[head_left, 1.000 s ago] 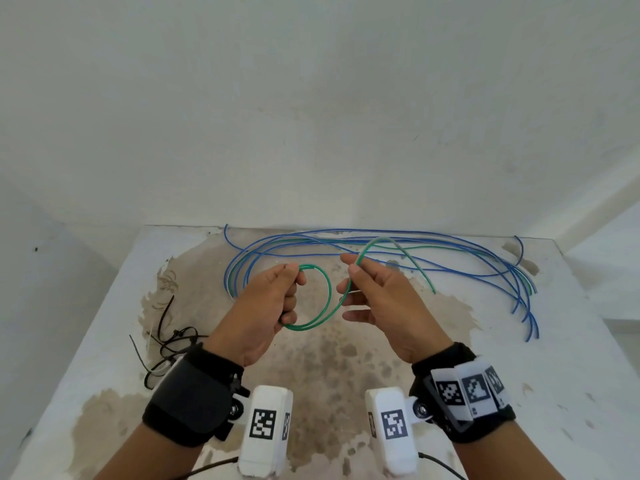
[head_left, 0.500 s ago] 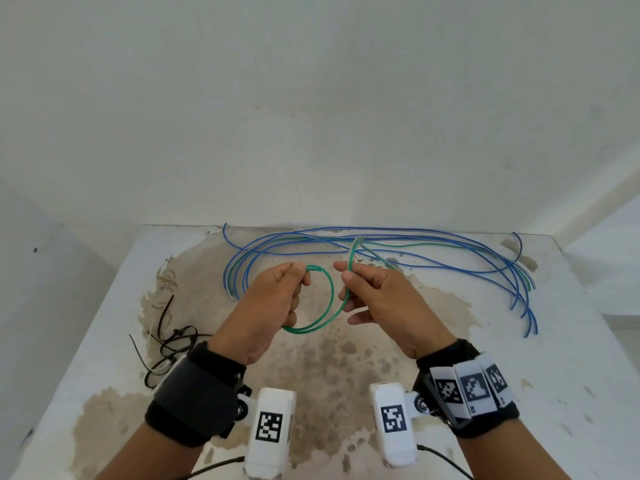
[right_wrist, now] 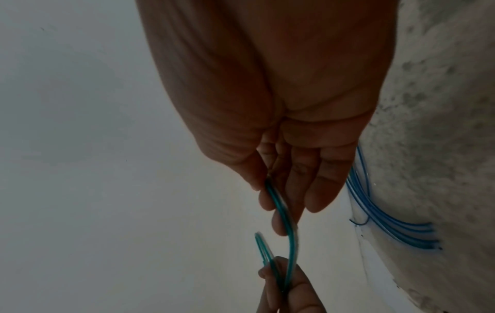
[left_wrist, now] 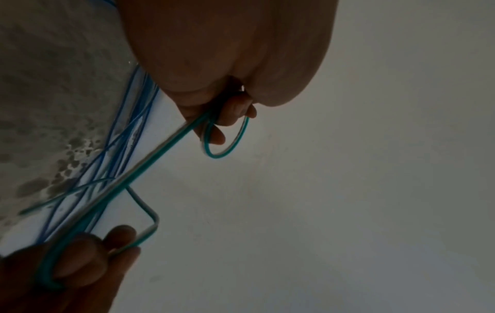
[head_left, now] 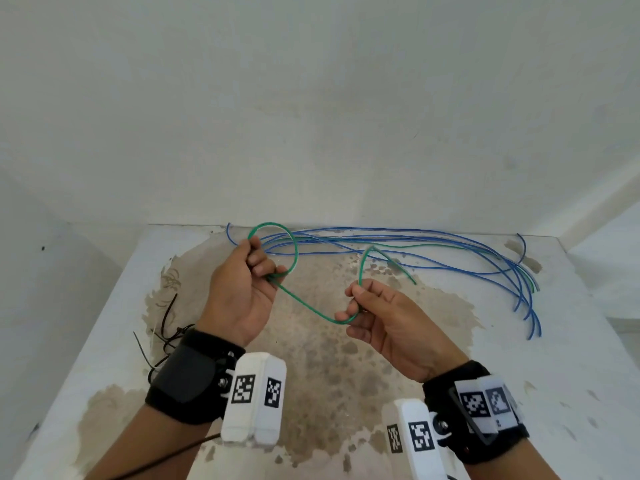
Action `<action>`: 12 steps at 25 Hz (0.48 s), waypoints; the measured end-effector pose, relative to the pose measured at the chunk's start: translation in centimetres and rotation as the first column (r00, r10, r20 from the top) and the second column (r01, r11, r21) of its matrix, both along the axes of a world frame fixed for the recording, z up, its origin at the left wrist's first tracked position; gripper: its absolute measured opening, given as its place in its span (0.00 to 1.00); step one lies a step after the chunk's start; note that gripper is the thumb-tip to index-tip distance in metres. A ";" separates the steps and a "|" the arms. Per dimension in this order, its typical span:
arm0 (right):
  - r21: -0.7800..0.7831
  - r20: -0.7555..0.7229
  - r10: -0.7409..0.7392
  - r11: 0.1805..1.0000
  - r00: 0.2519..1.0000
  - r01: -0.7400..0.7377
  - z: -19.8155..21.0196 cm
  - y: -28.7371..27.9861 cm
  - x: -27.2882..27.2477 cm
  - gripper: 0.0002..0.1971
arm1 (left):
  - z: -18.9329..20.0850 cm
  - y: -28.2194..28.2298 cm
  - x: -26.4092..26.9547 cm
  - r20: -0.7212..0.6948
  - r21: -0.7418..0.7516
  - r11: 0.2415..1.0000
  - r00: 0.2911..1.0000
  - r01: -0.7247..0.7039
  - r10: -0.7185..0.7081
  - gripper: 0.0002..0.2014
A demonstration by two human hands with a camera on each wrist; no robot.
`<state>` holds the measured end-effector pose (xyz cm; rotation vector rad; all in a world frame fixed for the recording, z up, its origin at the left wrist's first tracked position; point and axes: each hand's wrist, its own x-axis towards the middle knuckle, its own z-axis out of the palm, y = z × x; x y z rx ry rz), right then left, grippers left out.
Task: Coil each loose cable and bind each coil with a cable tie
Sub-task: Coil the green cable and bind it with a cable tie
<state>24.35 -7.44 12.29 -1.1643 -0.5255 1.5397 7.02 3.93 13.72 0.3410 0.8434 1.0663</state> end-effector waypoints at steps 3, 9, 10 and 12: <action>-0.018 0.189 -0.051 0.998 0.981 0.056 0.1 0.1 0.5 0.11 | -0.3 -1.2 0.5 -0.228 0.064 0.978 0.957 0.201 -0.181 0.14; 0.070 0.478 -0.064 0.997 0.876 0.034 1.7 0.7 1.1 0.11 | -0.4 -3.4 0.9 -0.622 0.135 0.793 0.673 0.595 -0.399 0.15; 0.072 0.503 -0.052 0.997 0.863 0.018 1.9 0.8 1.1 0.11 | -0.3 -3.5 1.0 -0.647 0.142 0.777 0.651 0.613 -0.396 0.15; 0.071 0.537 -0.029 0.997 0.843 -0.012 2.1 1.0 1.1 0.12 | 0.0 -3.8 1.0 -0.679 0.153 0.749 0.620 0.644 -0.394 0.16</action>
